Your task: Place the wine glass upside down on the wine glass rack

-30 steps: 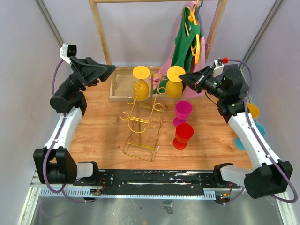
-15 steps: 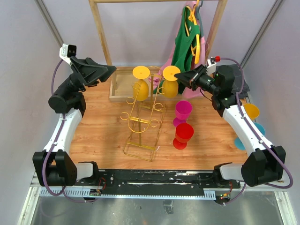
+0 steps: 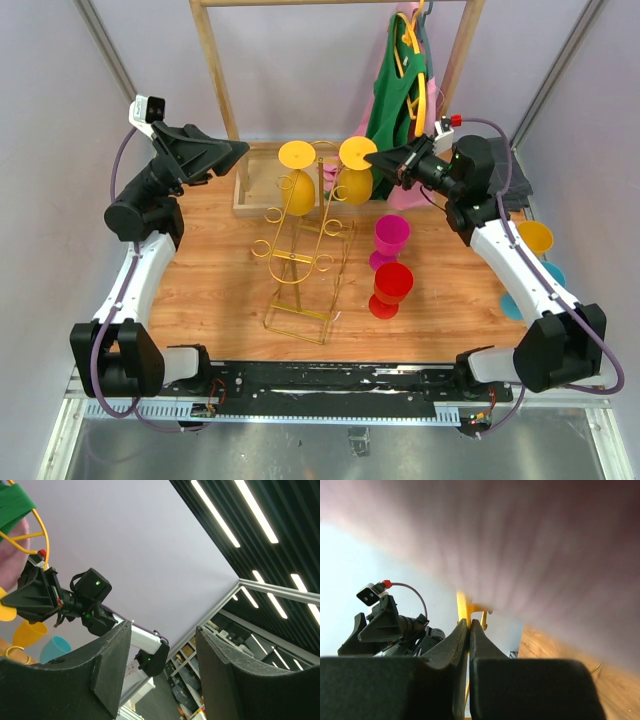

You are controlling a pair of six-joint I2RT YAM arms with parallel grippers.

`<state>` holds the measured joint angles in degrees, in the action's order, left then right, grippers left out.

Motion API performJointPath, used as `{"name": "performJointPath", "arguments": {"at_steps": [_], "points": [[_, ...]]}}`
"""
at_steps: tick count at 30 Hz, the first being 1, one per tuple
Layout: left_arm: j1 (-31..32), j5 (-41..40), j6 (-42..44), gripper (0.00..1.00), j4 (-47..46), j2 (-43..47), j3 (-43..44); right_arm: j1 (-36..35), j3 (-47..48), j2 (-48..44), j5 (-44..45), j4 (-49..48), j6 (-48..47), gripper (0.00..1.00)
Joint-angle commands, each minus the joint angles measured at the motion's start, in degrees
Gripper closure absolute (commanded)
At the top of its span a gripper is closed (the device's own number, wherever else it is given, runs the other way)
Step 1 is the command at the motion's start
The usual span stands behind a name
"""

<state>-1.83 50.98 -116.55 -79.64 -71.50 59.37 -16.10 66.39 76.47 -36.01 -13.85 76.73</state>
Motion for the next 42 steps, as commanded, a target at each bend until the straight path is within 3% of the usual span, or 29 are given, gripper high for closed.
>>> {"name": "performJointPath", "arguments": {"at_steps": [1, 23, 42], "points": [[-0.4, 0.6, 1.1, 0.41, -1.0, 1.2, -0.2, -1.3, 0.5, -0.7, -0.8, -2.6, 0.4, 0.99], [-0.5, 0.3, 1.1, 0.41, -1.3, 1.6, -1.0, -1.1, -2.2, -5.5, 0.2, 0.4, -0.6, 0.99], [-0.5, 0.6, 1.0, 0.41, -1.2, 2.3, -1.4, -2.8, 0.5, -0.8, -0.9, -0.4, -1.0, 0.99]]}}
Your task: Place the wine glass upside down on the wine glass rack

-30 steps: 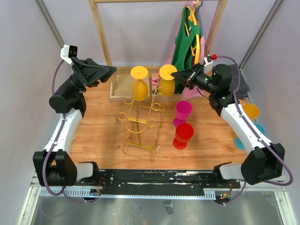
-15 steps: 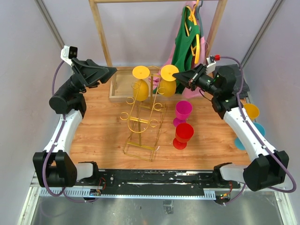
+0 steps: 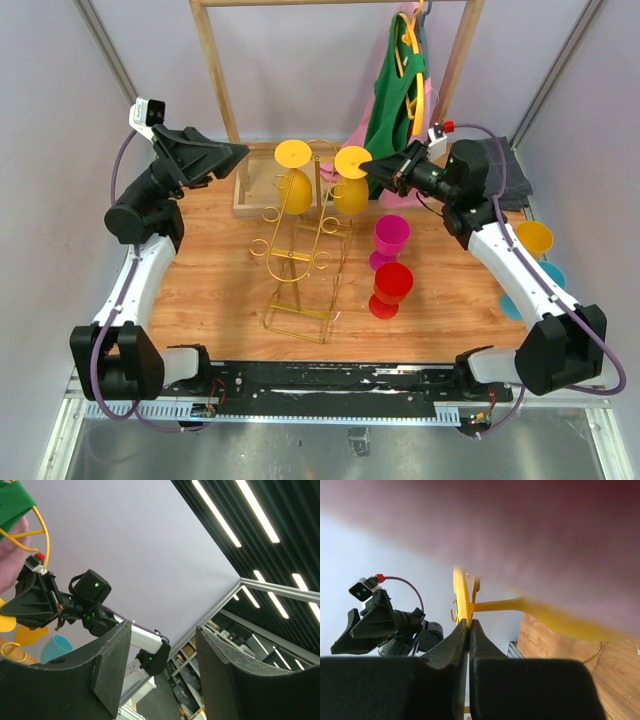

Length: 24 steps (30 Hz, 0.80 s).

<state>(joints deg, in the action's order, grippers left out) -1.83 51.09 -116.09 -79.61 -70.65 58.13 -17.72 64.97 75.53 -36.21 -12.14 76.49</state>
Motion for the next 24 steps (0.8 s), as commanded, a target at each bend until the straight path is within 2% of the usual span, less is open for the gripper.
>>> {"name": "performJointPath", "arguments": {"at_steps": [1, 10, 24], "points": [[-0.5, 0.4, 0.6, 0.41, -1.0, 1.5, -0.1, -1.2, 1.9, 0.2, -0.6, -2.1, -0.8, 0.99], [-0.5, 0.3, 0.9, 0.41, -0.9, 1.0, 0.3, -1.1, 1.5, 0.5, -0.3, -4.4, 0.7, 0.99], [-0.5, 0.4, 0.8, 0.41, -1.4, 1.0, -0.4, -0.8, 4.0, -0.2, 0.9, -2.7, -0.2, 0.99]]}}
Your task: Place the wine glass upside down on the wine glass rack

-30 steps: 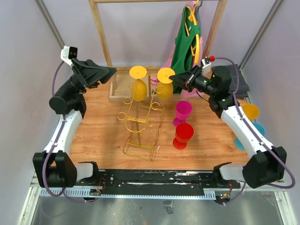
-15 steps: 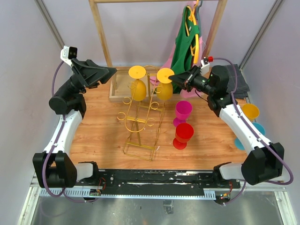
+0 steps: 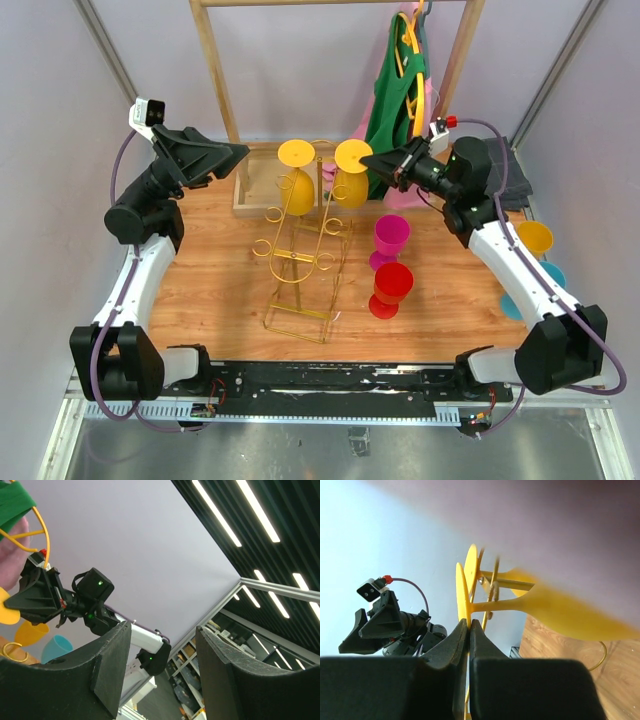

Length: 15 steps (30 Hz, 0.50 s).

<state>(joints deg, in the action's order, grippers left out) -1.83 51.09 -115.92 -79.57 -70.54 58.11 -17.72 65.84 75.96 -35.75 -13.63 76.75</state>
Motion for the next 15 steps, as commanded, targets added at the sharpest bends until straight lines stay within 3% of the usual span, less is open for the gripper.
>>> {"name": "performJointPath", "arguments": {"at_steps": [1, 15], "points": [[-0.5, 0.4, 0.6, 0.41, -1.5, 0.9, -0.5, -0.8, 3.6, -0.2, -0.1, -1.2, -0.2, 0.99], [-0.4, 0.2, 0.5, 0.41, -2.2, 0.9, -1.0, -1.9, 3.5, 2.8, -2.3, -0.9, -0.1, 0.99]]}}
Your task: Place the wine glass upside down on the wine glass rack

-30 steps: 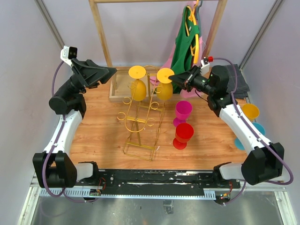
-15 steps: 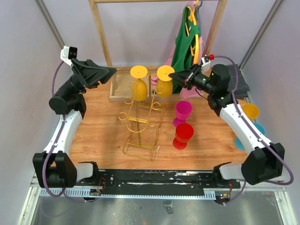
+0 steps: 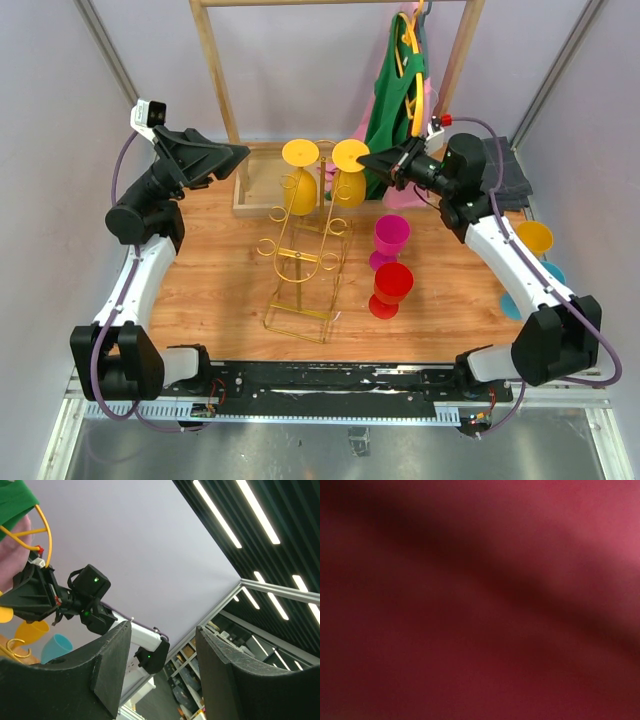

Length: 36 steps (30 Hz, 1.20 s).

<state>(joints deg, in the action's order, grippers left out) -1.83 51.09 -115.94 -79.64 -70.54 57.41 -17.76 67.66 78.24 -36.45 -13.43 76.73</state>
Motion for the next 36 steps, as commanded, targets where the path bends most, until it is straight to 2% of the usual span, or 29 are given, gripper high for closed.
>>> {"name": "performJointPath", "arguments": {"at_steps": [1, 10, 17, 22, 24, 36], "points": [[-0.4, 0.3, 0.4, 0.41, -2.2, 0.9, -0.4, -1.9, 1.7, 0.7, -1.8, -1.0, -0.2, 0.99], [-0.5, 0.1, 0.4, 0.41, -2.3, 0.9, -0.6, -2.0, 2.5, 0.4, -2.1, 3.7, -3.1, 0.98], [-0.4, 0.1, 0.3, 0.41, -2.5, 0.8, -0.6, -2.0, 2.7, 0.6, -3.0, 4.1, -3.7, 0.88], [-0.5, 0.2, 0.4, 0.41, -2.6, 0.8, -0.7, -2.0, 2.4, -0.2, -3.0, 4.2, -4.1, 0.65], [-0.4, 0.2, 0.3, 0.41, -2.6, 0.8, -0.6, -1.9, 2.1, -1.1, -2.9, 4.2, -4.4, 0.59], [-0.5, 0.4, 0.3, 0.41, -2.5, 0.2, -0.1, -0.2, -2.0, -9.0, -1.9, 6.7, -6.3, 0.5]]}}
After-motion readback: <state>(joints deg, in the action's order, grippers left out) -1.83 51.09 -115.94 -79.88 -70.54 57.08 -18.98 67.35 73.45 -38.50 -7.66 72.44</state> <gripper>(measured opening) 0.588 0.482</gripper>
